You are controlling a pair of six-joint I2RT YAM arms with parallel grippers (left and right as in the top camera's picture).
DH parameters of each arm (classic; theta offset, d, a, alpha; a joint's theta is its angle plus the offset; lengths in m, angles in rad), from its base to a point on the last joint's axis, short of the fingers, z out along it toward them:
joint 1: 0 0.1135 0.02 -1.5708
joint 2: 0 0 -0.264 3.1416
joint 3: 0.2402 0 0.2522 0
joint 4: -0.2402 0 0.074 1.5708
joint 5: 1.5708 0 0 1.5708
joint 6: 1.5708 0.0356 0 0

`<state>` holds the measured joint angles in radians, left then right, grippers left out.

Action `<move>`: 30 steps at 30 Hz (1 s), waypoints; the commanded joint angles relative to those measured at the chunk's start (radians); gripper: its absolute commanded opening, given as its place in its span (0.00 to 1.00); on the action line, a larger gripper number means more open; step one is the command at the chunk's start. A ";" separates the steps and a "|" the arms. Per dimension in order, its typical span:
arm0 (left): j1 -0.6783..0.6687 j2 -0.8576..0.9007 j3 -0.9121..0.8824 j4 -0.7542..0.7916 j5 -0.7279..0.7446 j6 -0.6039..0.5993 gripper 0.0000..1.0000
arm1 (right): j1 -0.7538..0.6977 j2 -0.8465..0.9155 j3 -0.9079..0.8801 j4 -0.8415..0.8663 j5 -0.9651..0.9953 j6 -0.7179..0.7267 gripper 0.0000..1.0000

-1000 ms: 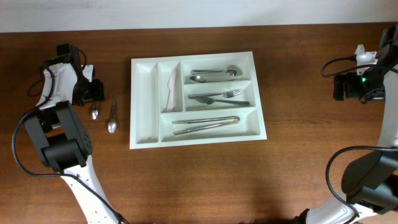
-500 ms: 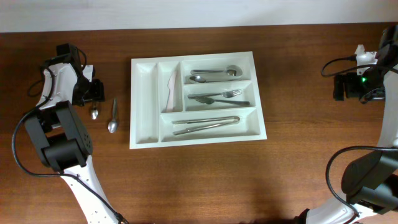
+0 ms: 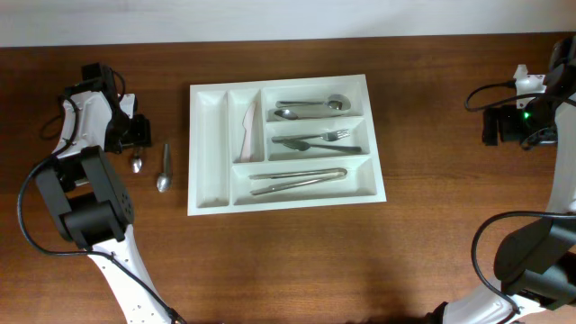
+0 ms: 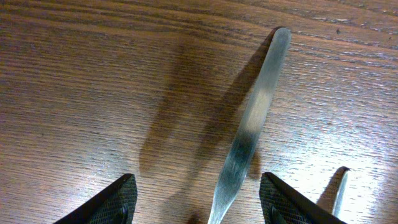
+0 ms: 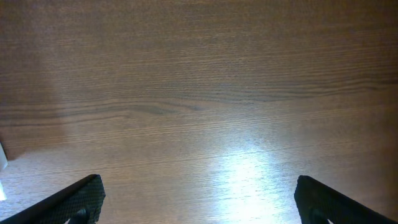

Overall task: Pack container
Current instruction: 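Lower the left gripper over the upper metal spoon handle, then close the left gripper on the spoon handle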

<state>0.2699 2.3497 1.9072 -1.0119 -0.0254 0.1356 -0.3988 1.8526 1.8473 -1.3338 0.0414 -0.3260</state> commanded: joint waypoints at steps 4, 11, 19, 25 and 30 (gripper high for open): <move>0.005 0.022 -0.009 -0.003 0.012 0.017 0.66 | -0.001 0.002 -0.003 0.000 0.008 -0.007 0.99; 0.005 0.029 -0.009 -0.002 0.011 0.017 0.65 | -0.001 0.002 -0.003 0.000 0.008 -0.007 0.99; 0.005 0.029 -0.009 -0.002 0.011 0.017 0.26 | -0.001 0.002 -0.003 0.000 0.008 -0.007 0.99; 0.005 0.029 -0.009 -0.002 0.011 0.017 0.11 | -0.001 0.002 -0.003 0.000 0.008 -0.007 0.99; 0.005 0.029 -0.008 -0.001 0.011 0.016 0.02 | -0.001 0.002 -0.003 0.000 0.008 -0.007 0.99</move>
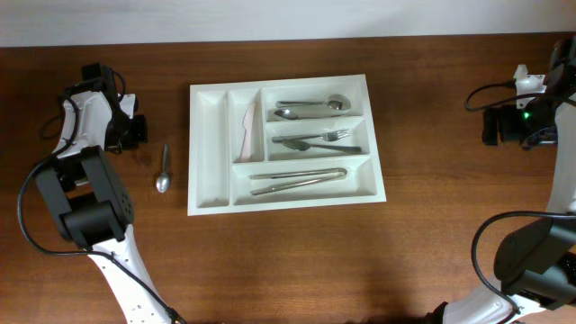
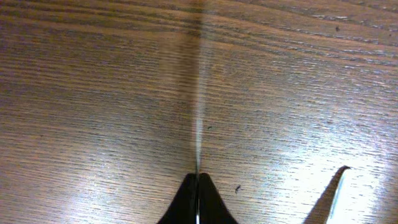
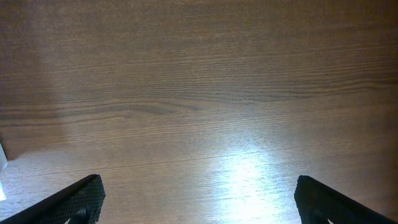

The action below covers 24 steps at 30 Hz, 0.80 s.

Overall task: Pack container
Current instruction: 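Close the left gripper on the spoon handle, then lift the spoon and carry it over the tray's left compartment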

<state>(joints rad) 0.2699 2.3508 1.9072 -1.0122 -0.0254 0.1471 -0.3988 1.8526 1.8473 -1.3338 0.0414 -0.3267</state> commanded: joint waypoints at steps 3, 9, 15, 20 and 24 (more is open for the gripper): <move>0.005 0.028 -0.008 -0.001 0.011 0.005 0.02 | -0.001 0.002 -0.003 0.000 0.008 -0.006 0.99; 0.005 0.027 0.037 -0.022 0.013 0.005 0.02 | -0.001 0.002 -0.003 0.000 0.008 -0.006 0.99; -0.006 0.013 0.220 -0.151 0.106 0.005 0.02 | -0.001 0.002 -0.003 0.000 0.008 -0.006 0.99; -0.034 -0.013 0.372 -0.299 0.208 0.005 0.02 | -0.001 0.002 -0.003 0.000 0.008 -0.006 0.99; -0.076 -0.024 0.438 -0.425 0.268 0.009 0.02 | -0.001 0.002 -0.003 0.000 0.008 -0.006 0.99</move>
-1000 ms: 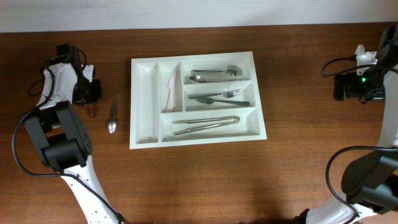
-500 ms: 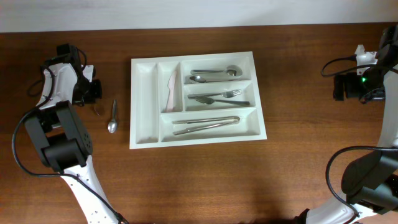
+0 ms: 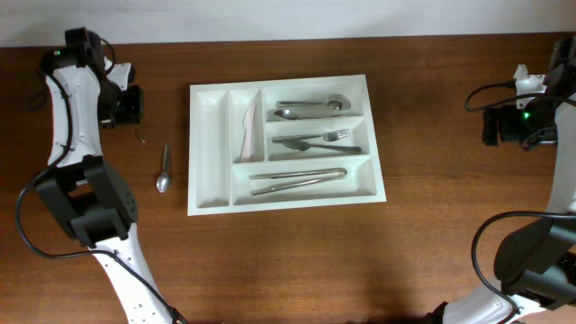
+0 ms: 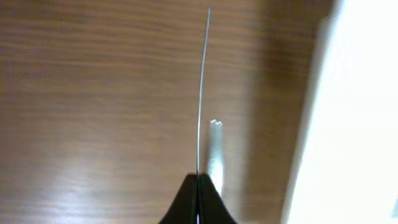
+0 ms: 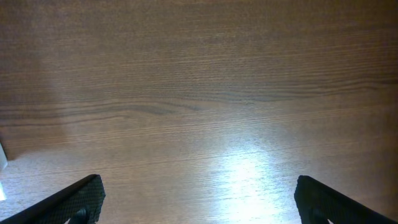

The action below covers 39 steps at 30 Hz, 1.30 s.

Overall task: Pack container
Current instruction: 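Lift the spoon and carry it over the tray's left compartment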

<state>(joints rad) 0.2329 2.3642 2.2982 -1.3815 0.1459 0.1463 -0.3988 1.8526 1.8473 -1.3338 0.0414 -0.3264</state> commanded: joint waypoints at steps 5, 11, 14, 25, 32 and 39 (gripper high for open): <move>-0.119 -0.042 0.056 -0.174 0.103 0.028 0.02 | -0.001 0.002 -0.003 0.000 0.008 -0.006 0.99; -0.236 -0.042 0.055 -0.229 0.102 0.027 0.02 | -0.001 0.002 -0.003 0.000 0.008 -0.006 0.99; -0.287 -0.042 0.055 -0.223 0.095 0.024 0.02 | -0.001 0.002 -0.003 0.000 0.008 -0.006 0.99; -0.340 -0.040 0.038 -0.154 -0.026 -0.176 0.02 | -0.001 0.002 -0.003 0.000 0.008 -0.006 0.98; -0.340 -0.040 -0.060 -0.093 -0.058 -0.251 0.02 | -0.001 0.002 -0.003 0.000 0.008 -0.006 0.99; -0.340 -0.040 -0.155 -0.071 -0.058 -0.252 0.02 | -0.001 0.002 -0.003 0.000 0.008 -0.006 0.99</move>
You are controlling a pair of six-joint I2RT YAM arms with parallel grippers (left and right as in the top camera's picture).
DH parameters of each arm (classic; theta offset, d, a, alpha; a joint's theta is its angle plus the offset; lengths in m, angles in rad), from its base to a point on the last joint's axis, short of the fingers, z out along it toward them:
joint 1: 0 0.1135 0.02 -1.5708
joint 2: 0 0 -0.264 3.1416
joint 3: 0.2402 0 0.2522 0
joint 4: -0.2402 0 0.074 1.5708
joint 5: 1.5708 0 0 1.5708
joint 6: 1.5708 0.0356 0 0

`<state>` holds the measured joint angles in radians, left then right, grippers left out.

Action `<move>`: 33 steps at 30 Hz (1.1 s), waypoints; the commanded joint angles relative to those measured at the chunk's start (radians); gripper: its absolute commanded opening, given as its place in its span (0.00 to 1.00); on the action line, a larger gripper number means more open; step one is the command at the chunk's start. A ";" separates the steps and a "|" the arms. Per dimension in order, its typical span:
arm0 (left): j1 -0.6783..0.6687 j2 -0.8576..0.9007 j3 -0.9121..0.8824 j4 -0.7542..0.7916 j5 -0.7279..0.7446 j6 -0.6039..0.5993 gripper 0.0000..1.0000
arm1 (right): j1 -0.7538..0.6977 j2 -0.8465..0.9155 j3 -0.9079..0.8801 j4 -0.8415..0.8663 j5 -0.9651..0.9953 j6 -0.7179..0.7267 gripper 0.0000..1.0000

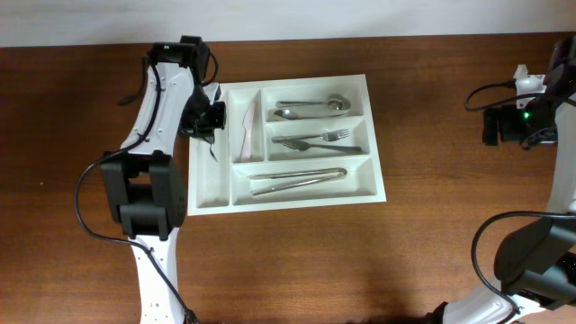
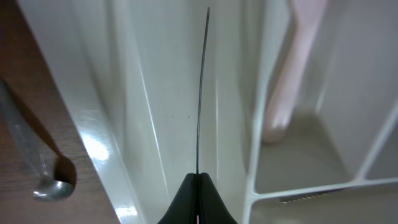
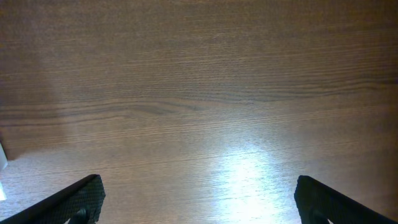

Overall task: Pack container
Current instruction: 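Lift the spoon and carry it over the tray's left compartment, then lower the spoon into the left compartment and open the left gripper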

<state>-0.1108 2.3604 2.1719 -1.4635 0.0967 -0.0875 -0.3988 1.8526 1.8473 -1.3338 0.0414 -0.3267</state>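
My left gripper [image 2: 199, 177] is shut on a thin metal spoon [image 2: 200, 93], seen edge-on as a dark line pointing away from the jaws. In the overhead view the left gripper [image 1: 207, 120] hangs over the left end of the white cutlery tray [image 1: 286, 200], above its narrow long compartments; which one the spoon is over cannot be told. A pale pink utensil [image 2: 292, 74] lies in the second narrow compartment. A second spoon [image 2: 37, 171] lies on the table just left of the tray. My right gripper [image 3: 199, 202] stands open over bare wood at the far right.
The tray's right compartments hold spoons [image 1: 310, 108], forks [image 1: 317, 140] and long metal pieces [image 1: 297, 180]. The left arm's base link [image 1: 144, 193] stands beside the tray's left wall. The right arm [image 1: 526, 121] and its cables sit at the table's right edge.
The left gripper, still shut on the spoon, has moved right from over the table left of the tray to over the tray's left compartments. The right arm has not moved.
The left gripper was open around a spoon handle on the table left of the tray. Then it was shut on that spoon. Then it held the spoon up near the table's back left, and now over the tray's left end. The other spoon stayed on the table.
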 commanded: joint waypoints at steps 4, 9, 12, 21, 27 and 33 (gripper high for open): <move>0.004 -0.036 -0.043 0.021 -0.009 -0.018 0.02 | -0.001 0.002 -0.003 0.000 0.008 -0.006 0.99; 0.004 -0.036 -0.043 0.043 -0.009 -0.017 0.23 | -0.001 0.002 -0.003 0.000 0.008 -0.006 0.99; 0.004 -0.036 -0.043 0.058 -0.009 -0.017 0.27 | -0.001 0.002 -0.003 0.000 0.008 -0.006 0.99; 0.043 -0.039 0.053 0.077 -0.013 0.029 0.37 | -0.001 0.002 -0.003 0.000 0.008 -0.006 0.99; 0.112 -0.043 0.298 -0.039 -0.018 0.058 0.44 | -0.001 0.002 -0.003 0.000 0.008 -0.006 0.99; 0.185 -0.048 0.430 -0.175 -0.019 0.063 0.87 | -0.001 0.002 -0.003 0.000 0.008 -0.006 0.98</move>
<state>0.0425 2.3505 2.5584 -1.6058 0.0849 -0.0433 -0.3988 1.8526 1.8473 -1.3342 0.0414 -0.3264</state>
